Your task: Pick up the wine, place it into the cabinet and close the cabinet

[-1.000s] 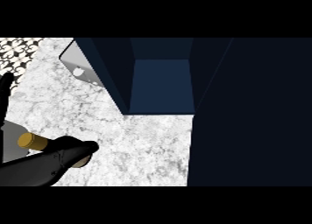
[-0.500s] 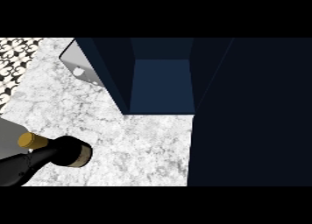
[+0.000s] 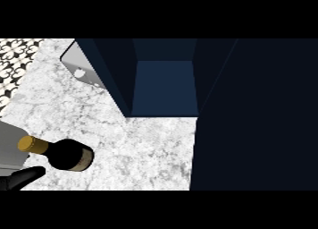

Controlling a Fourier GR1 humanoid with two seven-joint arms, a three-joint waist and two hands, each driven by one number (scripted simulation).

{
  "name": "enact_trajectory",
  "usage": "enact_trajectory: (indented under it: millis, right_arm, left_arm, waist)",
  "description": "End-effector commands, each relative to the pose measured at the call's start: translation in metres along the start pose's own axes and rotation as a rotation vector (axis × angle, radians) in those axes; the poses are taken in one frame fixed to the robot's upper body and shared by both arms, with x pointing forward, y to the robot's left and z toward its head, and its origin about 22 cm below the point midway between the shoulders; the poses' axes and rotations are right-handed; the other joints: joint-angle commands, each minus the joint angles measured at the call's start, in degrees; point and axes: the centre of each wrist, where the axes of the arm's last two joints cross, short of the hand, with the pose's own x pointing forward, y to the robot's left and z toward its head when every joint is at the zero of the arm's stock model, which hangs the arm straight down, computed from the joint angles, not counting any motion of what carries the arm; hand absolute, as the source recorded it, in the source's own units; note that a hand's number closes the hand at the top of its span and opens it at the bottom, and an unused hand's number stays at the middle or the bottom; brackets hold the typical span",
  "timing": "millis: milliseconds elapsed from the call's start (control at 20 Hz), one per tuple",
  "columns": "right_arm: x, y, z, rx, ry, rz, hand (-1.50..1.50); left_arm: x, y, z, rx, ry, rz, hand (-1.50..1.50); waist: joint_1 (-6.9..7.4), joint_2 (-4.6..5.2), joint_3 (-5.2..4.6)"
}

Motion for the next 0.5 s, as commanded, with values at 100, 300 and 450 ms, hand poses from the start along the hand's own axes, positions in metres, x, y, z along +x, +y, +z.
enact_trajectory:
  millis: [100,300,450]
  right_arm:
    - [0.048,0.004,0.034,0.026,-0.082,-0.032,-1.5]
    - [0.046,0.01,0.039,0.032,-0.07,-0.054,-1.5]
    - [0.049,0.007,0.037,0.028,-0.072,-0.032,-1.5]
  left_arm:
    - [-0.031,0.013,-0.002,-0.02,0.058,-0.014,-1.5]
    - [-0.058,0.028,-0.011,-0.029,0.05,-0.016,-1.5]
    - [-0.096,0.037,-0.018,-0.024,0.083,-0.008,-1.5]
  waist:
    - [-0.08,0.09,0.03]
    - [-0.48,0.01,0.02]
    - [-0.65,0.09,-0.03]
